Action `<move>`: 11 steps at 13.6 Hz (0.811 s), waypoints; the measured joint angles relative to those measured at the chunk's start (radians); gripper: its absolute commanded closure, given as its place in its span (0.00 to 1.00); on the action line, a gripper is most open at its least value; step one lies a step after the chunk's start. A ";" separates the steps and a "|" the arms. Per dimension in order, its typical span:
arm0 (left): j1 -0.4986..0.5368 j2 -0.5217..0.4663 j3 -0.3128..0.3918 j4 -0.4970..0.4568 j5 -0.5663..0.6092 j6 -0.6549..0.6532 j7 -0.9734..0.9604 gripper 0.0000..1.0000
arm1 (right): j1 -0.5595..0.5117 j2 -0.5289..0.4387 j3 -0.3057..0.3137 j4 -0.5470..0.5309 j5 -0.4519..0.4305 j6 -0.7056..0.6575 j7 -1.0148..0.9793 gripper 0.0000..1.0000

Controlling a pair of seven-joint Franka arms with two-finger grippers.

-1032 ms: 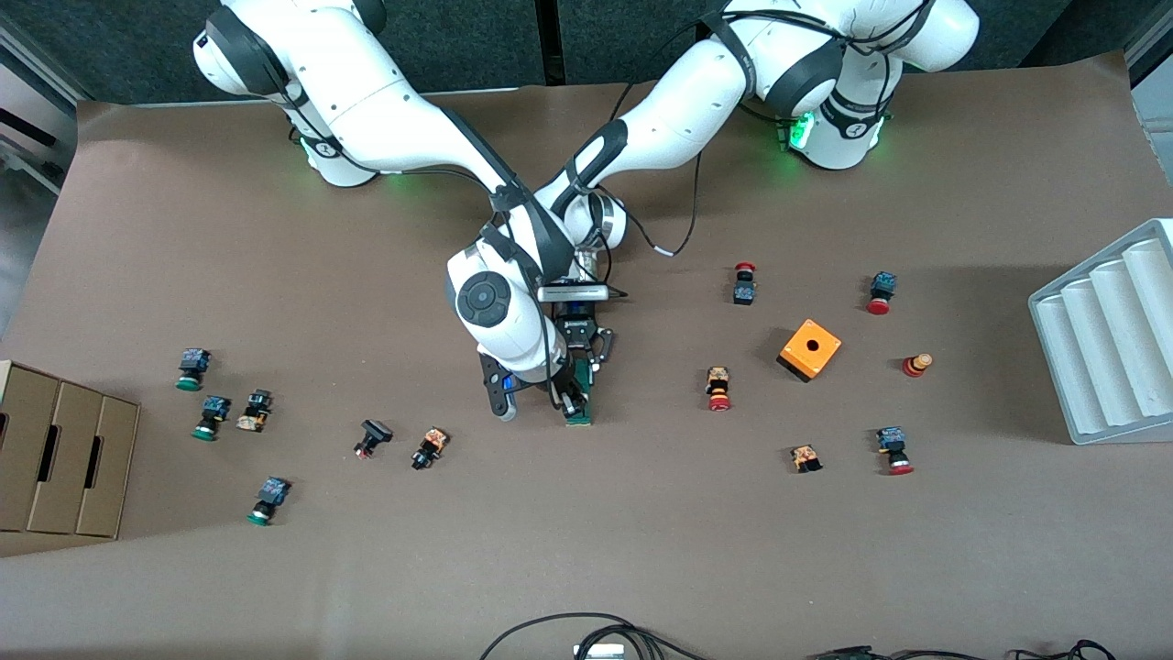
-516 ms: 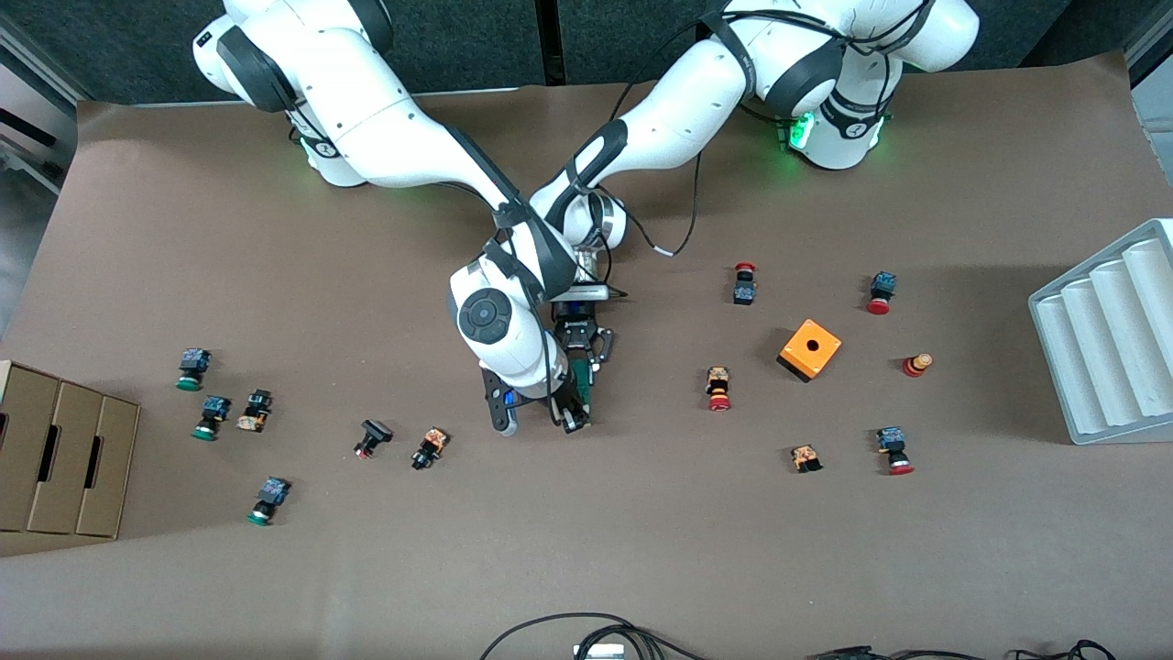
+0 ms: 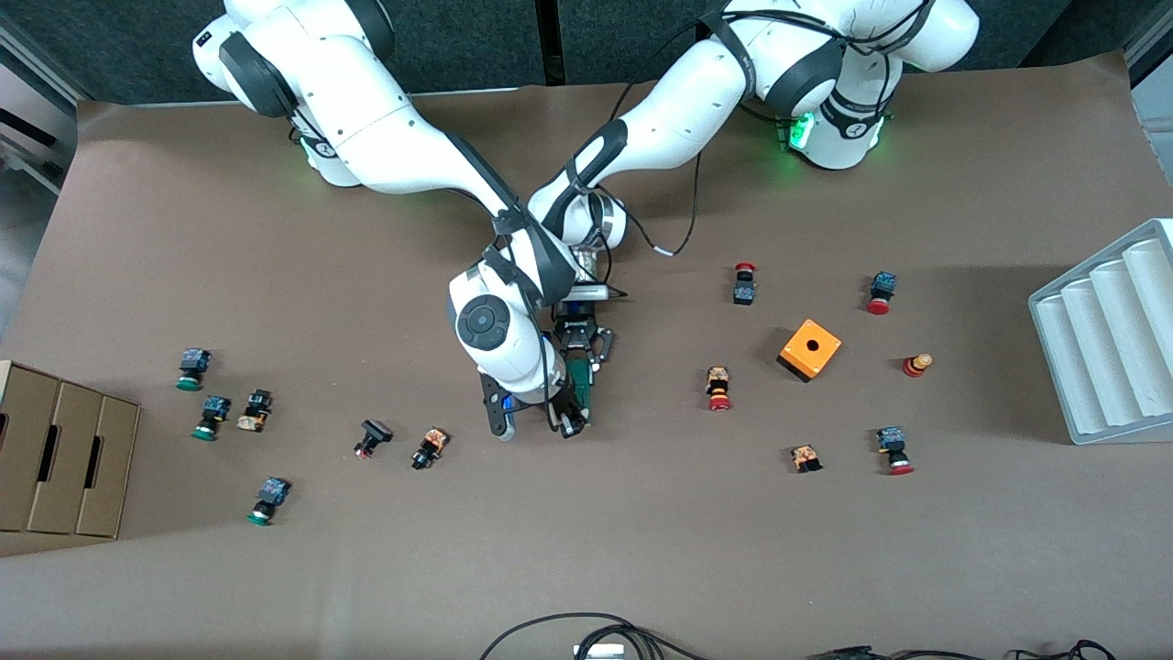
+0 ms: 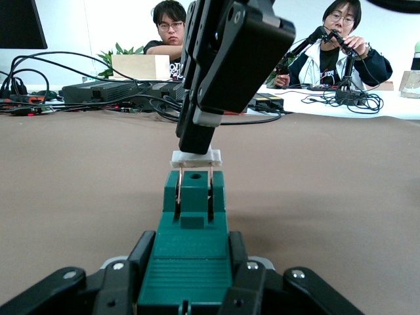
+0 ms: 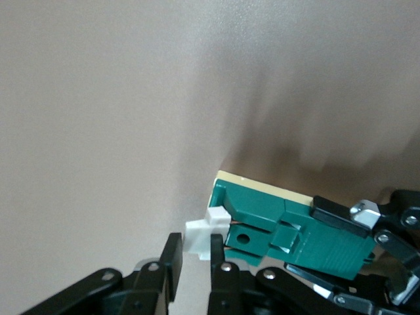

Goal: Close load switch with both arms

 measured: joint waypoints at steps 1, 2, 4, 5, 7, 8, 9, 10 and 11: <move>0.000 0.000 0.000 0.000 0.000 0.000 0.000 0.49 | -0.001 0.004 0.000 0.003 0.000 0.001 0.000 0.76; 0.000 0.000 0.000 0.000 0.000 0.000 0.000 0.49 | -0.001 0.007 0.000 0.005 0.000 0.001 0.000 0.76; 0.000 0.000 0.000 0.000 0.000 0.000 0.000 0.49 | -0.001 0.008 0.000 0.006 0.000 0.001 0.000 0.76; 0.000 0.000 0.000 0.000 0.000 0.000 0.000 0.49 | -0.001 0.008 0.000 0.006 0.000 0.001 0.000 0.76; 0.000 0.000 0.000 0.000 0.000 0.000 0.000 0.47 | -0.001 0.009 0.000 0.006 0.000 0.001 0.000 0.76; 0.000 0.000 0.000 0.000 0.000 0.000 0.000 0.45 | -0.001 0.009 0.000 0.007 0.000 0.001 0.000 0.76; 0.000 0.000 0.000 0.000 0.000 0.000 0.000 0.38 | -0.001 0.010 0.000 0.007 0.000 0.002 0.000 0.76; 0.000 0.000 0.000 0.000 0.000 -0.001 0.000 0.20 | -0.001 0.010 0.000 0.007 0.000 0.002 0.000 0.76; 0.001 0.000 0.000 0.000 0.000 -0.002 0.000 0.00 | -0.001 0.011 0.000 0.007 0.000 0.003 0.000 0.75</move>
